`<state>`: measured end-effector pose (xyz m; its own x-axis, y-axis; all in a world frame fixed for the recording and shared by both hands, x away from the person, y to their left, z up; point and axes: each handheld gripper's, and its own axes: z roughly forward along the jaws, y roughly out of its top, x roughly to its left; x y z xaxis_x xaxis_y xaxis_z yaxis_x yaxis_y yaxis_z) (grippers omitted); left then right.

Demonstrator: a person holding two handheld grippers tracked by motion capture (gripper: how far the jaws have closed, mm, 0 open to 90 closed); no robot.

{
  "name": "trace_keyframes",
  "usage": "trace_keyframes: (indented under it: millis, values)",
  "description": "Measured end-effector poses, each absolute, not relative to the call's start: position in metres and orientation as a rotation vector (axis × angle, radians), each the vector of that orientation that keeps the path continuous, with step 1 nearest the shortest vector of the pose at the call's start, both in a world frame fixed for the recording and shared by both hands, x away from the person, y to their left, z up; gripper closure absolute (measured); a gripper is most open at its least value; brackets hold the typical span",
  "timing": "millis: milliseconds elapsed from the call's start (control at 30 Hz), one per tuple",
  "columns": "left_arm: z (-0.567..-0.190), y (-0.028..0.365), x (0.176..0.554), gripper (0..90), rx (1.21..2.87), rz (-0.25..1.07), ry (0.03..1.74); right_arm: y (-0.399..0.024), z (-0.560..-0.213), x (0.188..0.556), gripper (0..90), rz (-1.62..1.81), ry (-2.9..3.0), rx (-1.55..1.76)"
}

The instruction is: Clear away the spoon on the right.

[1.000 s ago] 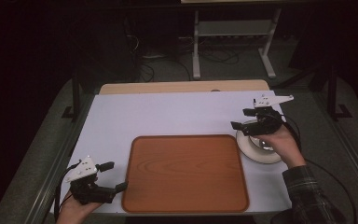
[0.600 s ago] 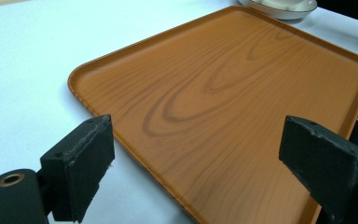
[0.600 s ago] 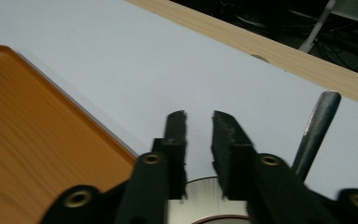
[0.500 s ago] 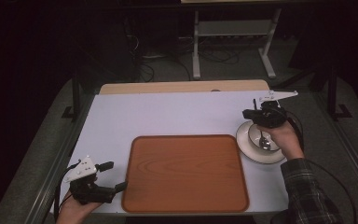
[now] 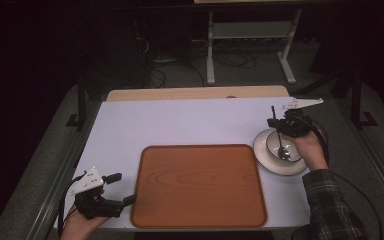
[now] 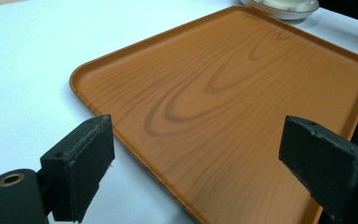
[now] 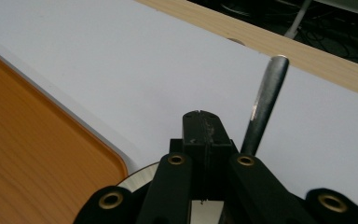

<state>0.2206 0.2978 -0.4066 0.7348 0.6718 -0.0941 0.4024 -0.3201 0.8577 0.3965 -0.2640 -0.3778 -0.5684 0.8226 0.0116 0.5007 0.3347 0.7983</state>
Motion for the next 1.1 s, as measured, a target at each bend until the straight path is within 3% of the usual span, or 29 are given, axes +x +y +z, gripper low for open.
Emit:
trace_keyframes:
  millis: [1100]
  values:
    - [-0.407,0.298,0.221,9.6,1.956,0.341,0.819,-0.292,-0.388,0.395,89.3,1.023,2.131,1.29]
